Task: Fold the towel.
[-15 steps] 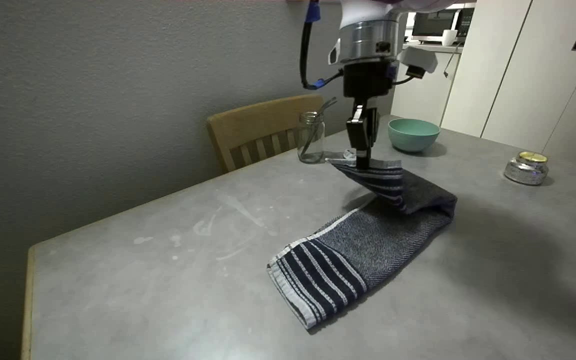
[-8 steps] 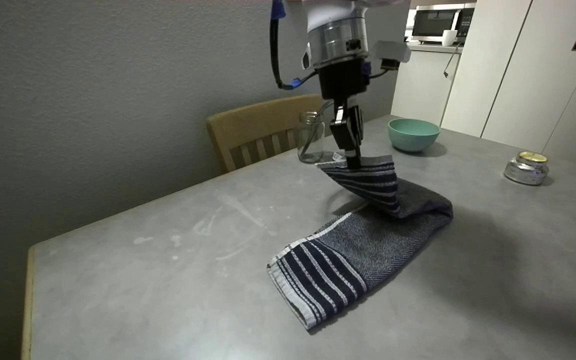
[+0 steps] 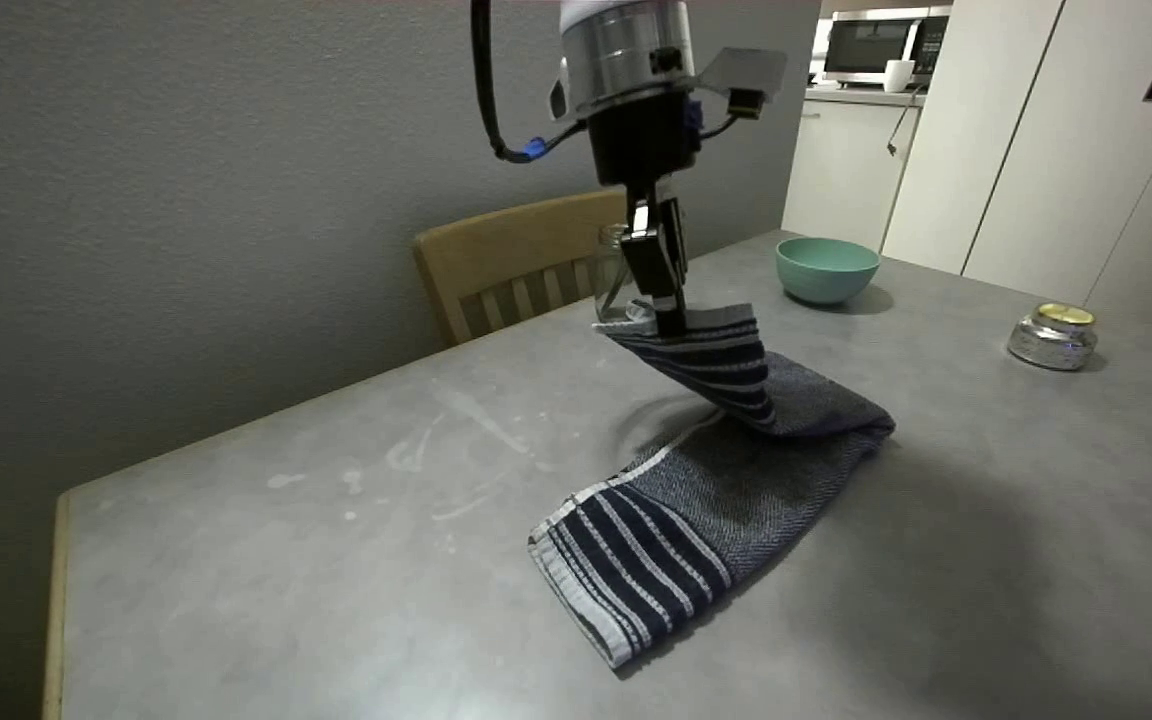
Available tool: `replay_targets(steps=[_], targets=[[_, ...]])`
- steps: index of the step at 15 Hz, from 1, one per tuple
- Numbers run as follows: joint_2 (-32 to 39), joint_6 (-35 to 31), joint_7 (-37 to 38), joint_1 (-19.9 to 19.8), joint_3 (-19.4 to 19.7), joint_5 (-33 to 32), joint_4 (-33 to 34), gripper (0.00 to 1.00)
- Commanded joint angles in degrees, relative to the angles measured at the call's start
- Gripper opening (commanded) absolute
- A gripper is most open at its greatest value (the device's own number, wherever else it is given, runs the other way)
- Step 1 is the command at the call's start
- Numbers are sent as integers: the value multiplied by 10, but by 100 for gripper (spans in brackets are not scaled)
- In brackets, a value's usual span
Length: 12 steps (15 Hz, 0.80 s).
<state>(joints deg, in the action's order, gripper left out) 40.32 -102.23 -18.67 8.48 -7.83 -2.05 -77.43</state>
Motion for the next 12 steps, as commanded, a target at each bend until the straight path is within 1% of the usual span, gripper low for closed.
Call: replay_targets(steps=[1,5,9,12], targets=[[42,39,-29,4,-15,-4,56,2],[59,75,-28,13,-13,-10,75,2],[51,72,-35,19,-18,-11,66,2],[49,67,-55,30,-27,-16,62,2]])
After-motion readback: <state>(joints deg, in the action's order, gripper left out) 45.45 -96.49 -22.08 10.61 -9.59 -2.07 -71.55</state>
